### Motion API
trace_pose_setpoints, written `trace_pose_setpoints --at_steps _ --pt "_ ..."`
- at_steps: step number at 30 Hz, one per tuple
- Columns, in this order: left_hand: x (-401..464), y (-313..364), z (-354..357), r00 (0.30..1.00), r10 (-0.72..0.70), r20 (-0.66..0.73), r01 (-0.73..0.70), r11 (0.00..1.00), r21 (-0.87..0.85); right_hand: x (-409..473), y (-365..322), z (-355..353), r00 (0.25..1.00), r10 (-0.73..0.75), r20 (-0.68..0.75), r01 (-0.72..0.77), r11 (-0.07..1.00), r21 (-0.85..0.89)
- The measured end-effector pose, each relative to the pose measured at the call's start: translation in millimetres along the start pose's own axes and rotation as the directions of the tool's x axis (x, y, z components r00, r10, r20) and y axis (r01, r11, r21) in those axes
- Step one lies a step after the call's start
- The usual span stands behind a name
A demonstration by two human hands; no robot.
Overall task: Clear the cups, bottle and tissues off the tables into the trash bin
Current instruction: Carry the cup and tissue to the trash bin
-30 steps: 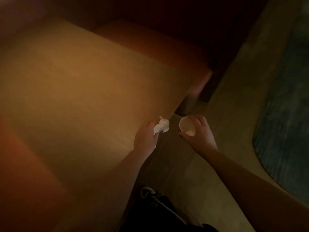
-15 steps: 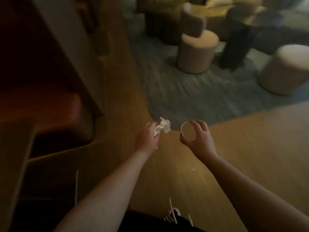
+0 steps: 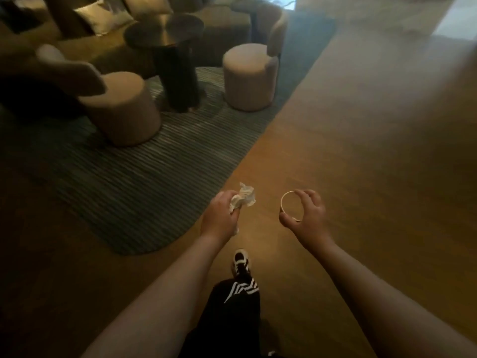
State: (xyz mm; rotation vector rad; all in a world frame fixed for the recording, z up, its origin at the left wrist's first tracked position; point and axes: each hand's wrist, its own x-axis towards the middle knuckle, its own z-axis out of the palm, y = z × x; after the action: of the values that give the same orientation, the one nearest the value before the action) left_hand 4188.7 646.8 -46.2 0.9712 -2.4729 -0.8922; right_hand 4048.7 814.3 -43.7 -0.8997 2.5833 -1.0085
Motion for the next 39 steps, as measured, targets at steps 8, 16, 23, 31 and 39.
trace_pose_setpoints --at_steps 8,16,23,31,39 --pt "204.8 34.4 96.8 0.992 0.097 0.086 -0.095 0.995 -0.021 185.3 66.5 -24.6 0.989 0.119 -0.09 -0.122 0.992 -0.024" --pt "411.1 103.0 149.9 0.978 0.127 0.163 -0.128 0.992 -0.008 379.4 98.3 -89.1 0.967 0.194 -0.165 -0.203 0.978 -0.044" --pt "528.8 163.4 205.5 0.963 0.164 0.216 -0.164 0.986 -0.015 479.1 144.3 -131.2 0.936 0.271 -0.225 -0.282 0.959 -0.014" --pt "659.1 243.5 301.3 0.955 0.193 0.226 -0.196 0.981 -0.006 626.0 229.9 -187.2 0.932 0.259 -0.252 -0.265 0.964 0.009" --pt "773.1 341.8 374.4 0.952 0.209 0.222 -0.219 0.976 0.017 753.2 302.6 -261.8 0.948 0.239 -0.208 -0.246 0.969 -0.009"
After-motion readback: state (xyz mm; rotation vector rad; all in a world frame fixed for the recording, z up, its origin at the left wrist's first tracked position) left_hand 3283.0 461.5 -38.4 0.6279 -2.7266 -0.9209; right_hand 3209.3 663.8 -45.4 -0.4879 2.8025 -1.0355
